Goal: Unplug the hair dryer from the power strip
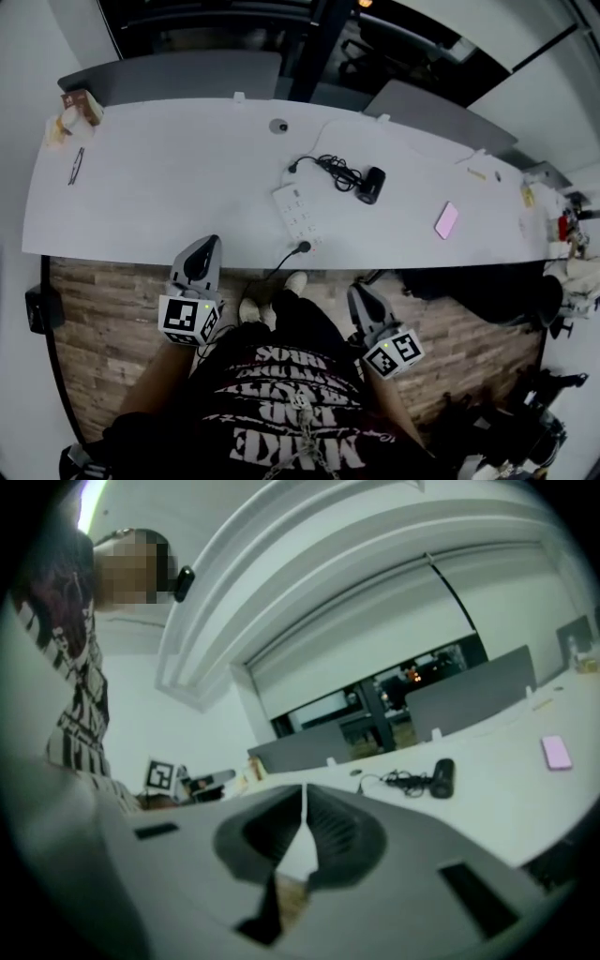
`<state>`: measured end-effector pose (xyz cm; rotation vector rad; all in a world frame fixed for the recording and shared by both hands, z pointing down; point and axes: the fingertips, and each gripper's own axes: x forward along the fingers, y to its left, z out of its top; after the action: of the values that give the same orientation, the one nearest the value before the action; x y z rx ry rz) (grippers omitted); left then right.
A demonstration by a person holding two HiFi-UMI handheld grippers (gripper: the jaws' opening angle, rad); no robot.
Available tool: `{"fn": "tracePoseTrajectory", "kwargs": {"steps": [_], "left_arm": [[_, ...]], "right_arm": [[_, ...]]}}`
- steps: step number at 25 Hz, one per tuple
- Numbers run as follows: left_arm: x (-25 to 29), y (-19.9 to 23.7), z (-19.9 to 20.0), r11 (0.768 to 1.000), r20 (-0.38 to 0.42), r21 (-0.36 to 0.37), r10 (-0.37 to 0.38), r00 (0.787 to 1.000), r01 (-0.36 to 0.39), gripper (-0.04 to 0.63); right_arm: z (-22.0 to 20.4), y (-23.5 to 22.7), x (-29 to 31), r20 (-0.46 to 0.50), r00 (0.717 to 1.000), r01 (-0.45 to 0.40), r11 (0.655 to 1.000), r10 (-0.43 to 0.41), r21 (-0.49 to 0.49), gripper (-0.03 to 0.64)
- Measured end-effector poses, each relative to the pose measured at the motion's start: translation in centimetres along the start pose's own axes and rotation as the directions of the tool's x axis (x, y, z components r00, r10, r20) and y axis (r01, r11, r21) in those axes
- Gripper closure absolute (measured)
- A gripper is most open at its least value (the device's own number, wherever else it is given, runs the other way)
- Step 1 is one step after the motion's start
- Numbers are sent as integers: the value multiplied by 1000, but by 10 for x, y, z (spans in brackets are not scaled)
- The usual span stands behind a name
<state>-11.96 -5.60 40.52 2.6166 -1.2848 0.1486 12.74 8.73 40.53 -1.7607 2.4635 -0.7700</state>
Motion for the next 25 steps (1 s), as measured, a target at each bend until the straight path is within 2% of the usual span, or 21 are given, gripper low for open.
{"fn": "tracePoseTrajectory", "kwargs": {"steps": [8,11,15,20,22,25], "left_arm": [[27,-7,-48,999,-106,-42,-9,994,4,574],[35,-8,-62,998,-149,-59,8,989,-17,574],[55,0,-80,996,-183,-84,25,983,-41,574],[75,4,-82,995,-208,-74,54,977,-70,574],[79,11,-79,993,-219,-64,87,972,-103,574],[79,21,-78,986,-236,-71,129,963,-149,574]], "right_arm": [[-21,-24,30,-111,993,-22,999,26,33,581],[-28,-38,57,-163,985,-51,998,56,39,581],[-22,-55,117,-175,977,-128,992,123,-17,581],[-10,-94,205,-182,976,-146,981,121,-131,581],[-16,-109,247,-223,968,-150,977,114,-151,581],[-38,-130,302,-323,942,-152,977,96,-152,580]]}}
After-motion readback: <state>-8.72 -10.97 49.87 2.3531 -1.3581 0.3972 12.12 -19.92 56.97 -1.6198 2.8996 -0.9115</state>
